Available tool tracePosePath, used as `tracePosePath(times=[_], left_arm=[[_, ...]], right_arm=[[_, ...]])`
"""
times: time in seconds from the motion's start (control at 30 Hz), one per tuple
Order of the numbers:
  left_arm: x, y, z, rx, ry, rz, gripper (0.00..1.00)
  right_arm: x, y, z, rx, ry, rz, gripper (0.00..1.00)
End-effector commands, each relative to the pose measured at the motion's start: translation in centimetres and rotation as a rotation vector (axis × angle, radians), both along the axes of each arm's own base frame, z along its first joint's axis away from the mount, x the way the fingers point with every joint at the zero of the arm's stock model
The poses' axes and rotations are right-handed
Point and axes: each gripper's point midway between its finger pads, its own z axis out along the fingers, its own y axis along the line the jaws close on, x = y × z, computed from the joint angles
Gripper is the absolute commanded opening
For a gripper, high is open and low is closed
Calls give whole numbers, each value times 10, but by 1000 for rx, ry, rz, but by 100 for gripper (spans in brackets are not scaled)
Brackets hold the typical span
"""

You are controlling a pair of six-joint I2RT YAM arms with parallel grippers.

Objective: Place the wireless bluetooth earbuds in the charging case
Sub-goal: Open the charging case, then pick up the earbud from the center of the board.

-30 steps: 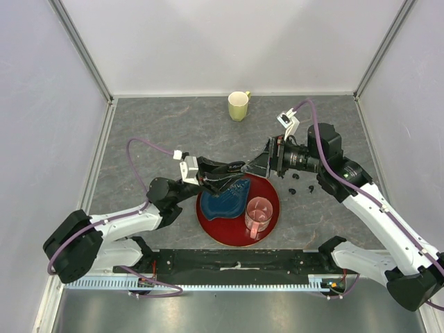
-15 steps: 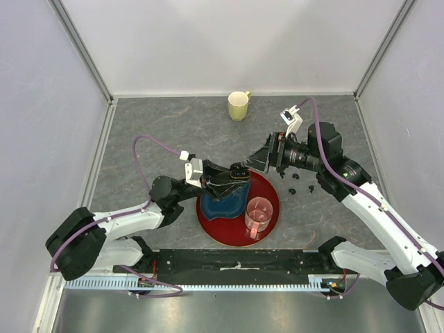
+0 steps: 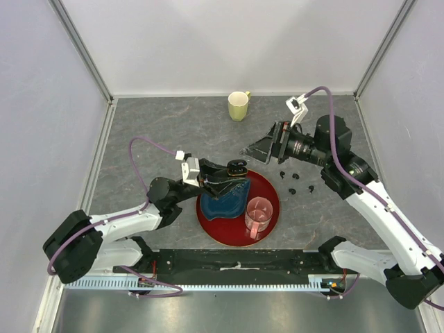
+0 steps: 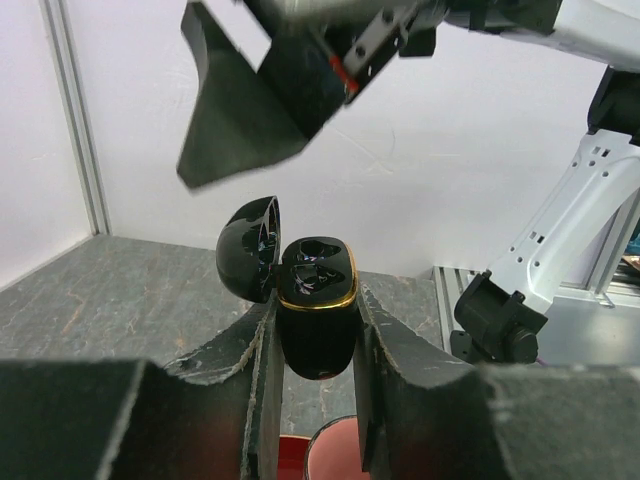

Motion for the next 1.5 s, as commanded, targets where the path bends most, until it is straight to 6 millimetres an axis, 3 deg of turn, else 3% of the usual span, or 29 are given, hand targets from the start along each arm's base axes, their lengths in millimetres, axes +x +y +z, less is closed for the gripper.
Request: tracePosePath(times=[0.0, 0.07, 0.17, 0.2, 0.23, 0.33, 0.5, 0.63, 0.77, 1.0, 1.17, 1.47], left_arm=[[2, 9, 10, -34, -41, 57, 2], [1, 10, 9, -28, -38, 60, 2], [-2, 13, 13, -32, -49, 60, 2], [-2, 14, 11, -23, -49, 63, 2], [-5, 17, 16, -31, -60, 65, 2], [-9, 22, 19, -22, -68, 75, 2], [-15, 32, 23, -23, -83, 91, 2], [-18, 39, 18, -4, -74, 107, 2], [-20, 46, 16, -6, -77, 125, 2], [-27, 54, 19, -2, -114, 137, 2], [-28, 55, 20, 2, -128, 139, 2], [-28, 57, 22, -2, -132, 145, 2]], right_arm=[[-5, -8, 70, 111, -164, -27, 98], [2, -16, 72, 100, -181, -75, 98], [33, -50, 54, 20, -133, -278, 98], [41, -63, 38, -44, -86, -335, 98], [59, -90, 26, -95, -56, -454, 98], [80, -141, -21, -285, 68, -619, 97], [87, -194, -104, -509, 268, -728, 88], [81, -236, -149, -584, 383, -839, 72], [72, -251, -181, -602, 471, -887, 62], [59, -275, -222, -624, 566, -1070, 62], [58, -274, -248, -652, 630, -1040, 65], [61, -261, -292, -657, 718, -903, 54]])
